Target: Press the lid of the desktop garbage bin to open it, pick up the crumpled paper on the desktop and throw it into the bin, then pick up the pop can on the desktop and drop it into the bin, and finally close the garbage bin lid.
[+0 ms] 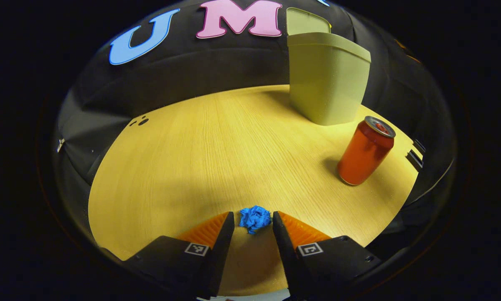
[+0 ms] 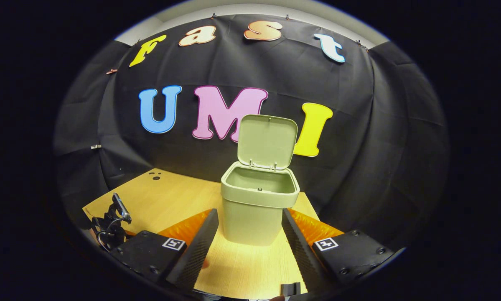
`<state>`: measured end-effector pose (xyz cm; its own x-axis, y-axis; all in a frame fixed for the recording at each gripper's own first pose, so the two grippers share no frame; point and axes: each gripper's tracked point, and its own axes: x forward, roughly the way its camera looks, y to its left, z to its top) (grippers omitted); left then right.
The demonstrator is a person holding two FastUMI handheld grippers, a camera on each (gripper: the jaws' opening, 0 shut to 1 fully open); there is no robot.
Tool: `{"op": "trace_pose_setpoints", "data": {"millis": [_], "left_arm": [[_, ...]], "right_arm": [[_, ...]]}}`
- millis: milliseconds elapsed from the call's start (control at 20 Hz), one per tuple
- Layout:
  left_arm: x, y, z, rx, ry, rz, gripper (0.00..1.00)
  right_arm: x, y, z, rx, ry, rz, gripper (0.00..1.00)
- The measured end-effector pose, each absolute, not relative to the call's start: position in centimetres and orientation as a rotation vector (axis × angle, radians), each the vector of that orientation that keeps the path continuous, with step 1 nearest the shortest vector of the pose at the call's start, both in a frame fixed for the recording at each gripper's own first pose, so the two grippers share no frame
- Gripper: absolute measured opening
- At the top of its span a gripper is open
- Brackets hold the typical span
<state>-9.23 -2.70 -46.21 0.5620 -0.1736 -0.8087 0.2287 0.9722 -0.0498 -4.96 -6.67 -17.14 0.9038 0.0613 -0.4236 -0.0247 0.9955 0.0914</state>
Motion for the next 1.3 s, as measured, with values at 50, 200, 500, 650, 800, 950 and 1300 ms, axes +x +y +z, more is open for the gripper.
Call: {"op": "trace_pose_setpoints", "data": {"millis": [50, 200, 500, 650, 800, 950, 1300], "left_arm": [[-9.3, -2.9, -46.4, 0.059, 0.956, -0.242, 0.59], [-9.3, -2.8, -46.3, 0.043, 0.960, -0.252, 0.40], [-8.9, -2.1, -45.5, 0.021, 0.952, -0.242, 0.33], [-8.0, -1.6, -43.7, -0.004, 0.926, -0.218, 0.29], [-6.2, -1.3, -40.4, -0.032, 0.860, -0.197, 0.33], [-4.4, -1.2, -36.3, -0.034, 0.773, -0.187, 0.33], [1.7, -2.6, -24.5, -0.079, 0.522, -0.219, 0.29]], "right_arm": [[-4.8, -6.6, -17.3, 0.086, 0.442, 0.045, 0.96], [-4.7, -6.4, -17.5, 0.084, 0.446, 0.048, 0.96], [-4.3, -5.8, -18.0, 0.080, 0.457, 0.057, 0.96], [-4.2, -5.3, -18.2, 0.086, 0.460, 0.065, 0.96], [-4.3, -4.8, -18.3, 0.093, 0.462, 0.073, 0.96], [-4.4, -4.4, -18.6, 0.106, 0.465, 0.082, 0.96], [-5.2, -4.1, -19.5, 0.116, 0.483, 0.088, 0.96]]}}
